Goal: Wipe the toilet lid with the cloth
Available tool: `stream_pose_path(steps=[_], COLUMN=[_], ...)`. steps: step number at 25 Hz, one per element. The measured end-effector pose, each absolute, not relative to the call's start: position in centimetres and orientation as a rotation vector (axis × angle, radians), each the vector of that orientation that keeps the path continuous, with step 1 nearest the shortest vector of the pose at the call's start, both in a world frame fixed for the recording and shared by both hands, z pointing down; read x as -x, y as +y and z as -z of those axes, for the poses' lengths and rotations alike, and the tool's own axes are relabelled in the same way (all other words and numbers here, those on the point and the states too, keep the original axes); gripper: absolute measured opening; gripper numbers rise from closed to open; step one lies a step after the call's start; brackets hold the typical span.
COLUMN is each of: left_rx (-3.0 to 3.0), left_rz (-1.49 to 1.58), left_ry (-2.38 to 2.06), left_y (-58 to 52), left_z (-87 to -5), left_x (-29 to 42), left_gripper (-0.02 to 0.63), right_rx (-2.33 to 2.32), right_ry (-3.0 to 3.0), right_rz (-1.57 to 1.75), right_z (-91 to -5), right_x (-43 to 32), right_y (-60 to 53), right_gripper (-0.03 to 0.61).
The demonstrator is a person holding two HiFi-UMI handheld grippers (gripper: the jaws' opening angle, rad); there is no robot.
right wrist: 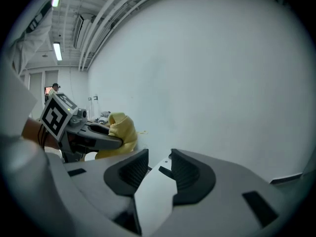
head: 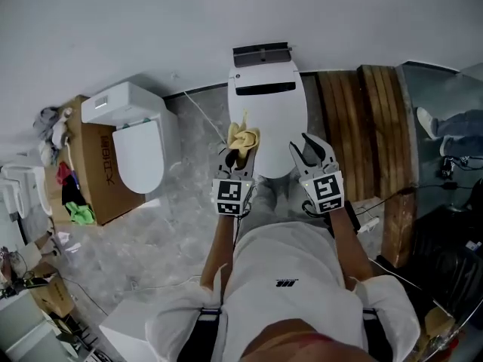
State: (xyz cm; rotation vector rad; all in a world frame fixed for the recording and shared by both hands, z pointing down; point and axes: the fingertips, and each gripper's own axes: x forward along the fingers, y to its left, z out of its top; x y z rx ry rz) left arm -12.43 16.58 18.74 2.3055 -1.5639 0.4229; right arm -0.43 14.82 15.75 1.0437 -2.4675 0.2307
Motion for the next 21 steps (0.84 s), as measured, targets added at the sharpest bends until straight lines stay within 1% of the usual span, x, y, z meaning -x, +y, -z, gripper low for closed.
stream_pose_path(steps=[5,10,21], left_rx=[-2.352,-2.368,-2.386], left_rz=[-0.420,-0.448,-0.389], left_ry=[-1.637,-1.729,-1.865], left_y=[17.3,17.3,18.8], left_z=[-14.3,-11.6,-7.2], left_x=[10.1,7.3,-0.3], left_gripper=[0.106,0.106,0.106], right_rx=[-1.034,-0.983,-0.964], right_ry=[-2.537,-2.619,-2.711], right_rz=[-0.175,-0.140,-0.101], right_z=[-12.0,-9.3,-6.6], right_x=[-1.6,-3.9,-11.7], right_y=[15.3,15.3,15.5], right_gripper=[0.158,0.158,0.158])
